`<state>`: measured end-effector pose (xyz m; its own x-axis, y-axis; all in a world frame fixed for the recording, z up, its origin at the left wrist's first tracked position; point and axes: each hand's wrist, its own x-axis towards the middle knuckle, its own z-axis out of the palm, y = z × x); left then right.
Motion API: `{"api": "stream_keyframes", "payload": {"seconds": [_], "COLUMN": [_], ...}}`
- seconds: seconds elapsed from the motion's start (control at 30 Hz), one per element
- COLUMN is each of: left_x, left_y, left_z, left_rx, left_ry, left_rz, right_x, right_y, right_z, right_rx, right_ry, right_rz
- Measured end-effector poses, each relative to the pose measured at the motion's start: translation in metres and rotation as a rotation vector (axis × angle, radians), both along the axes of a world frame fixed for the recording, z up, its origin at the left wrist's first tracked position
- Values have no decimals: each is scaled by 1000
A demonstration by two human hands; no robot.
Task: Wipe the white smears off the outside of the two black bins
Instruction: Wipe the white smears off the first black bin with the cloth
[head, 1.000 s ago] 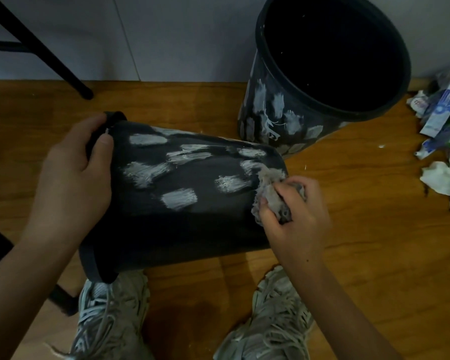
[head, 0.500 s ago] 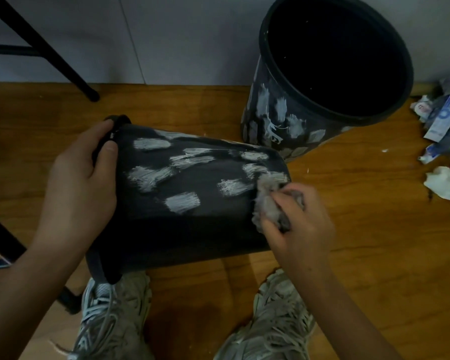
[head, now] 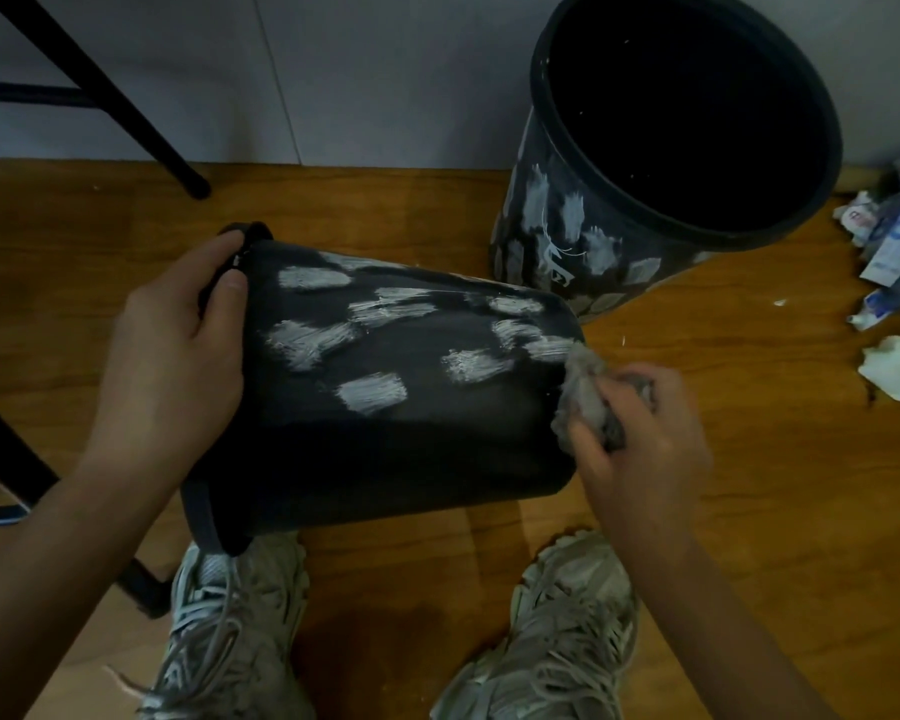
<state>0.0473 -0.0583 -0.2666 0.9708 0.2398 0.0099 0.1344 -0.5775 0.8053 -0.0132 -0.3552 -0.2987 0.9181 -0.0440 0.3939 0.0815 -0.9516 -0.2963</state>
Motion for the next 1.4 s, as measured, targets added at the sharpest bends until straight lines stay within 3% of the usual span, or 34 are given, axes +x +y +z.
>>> {"api": "stream_keyframes", "payload": {"seconds": [0.1,0.3,0.5,0.77,0.93,1.2,1.4], "left_x": [1,-3,-2,-2,0,-2,-3], "left_y": [-1,-4,-4,-2,-4,-3,-3], "left_z": [0,5,7,8,9,9,10], "left_rx": [-17,-45,-31,-51,-37,-62,-53], "left_ry": [10,11,22,51,38,47,40], "left_rz": [-2,9,-9,-20,-9,-15,-19], "right_x": [13,-5,4,5,33,13,36], "right_y": [5,32,1,45,51,49,70], "right_z": [4,-1,1,10,20,12,20], "right_rx": [-2,-36,2,-39,-9,-15,0], "right_ry": [16,2,22,3,70,12,76], "right_rz": [-68,238,-23,257,240,311,191]}}
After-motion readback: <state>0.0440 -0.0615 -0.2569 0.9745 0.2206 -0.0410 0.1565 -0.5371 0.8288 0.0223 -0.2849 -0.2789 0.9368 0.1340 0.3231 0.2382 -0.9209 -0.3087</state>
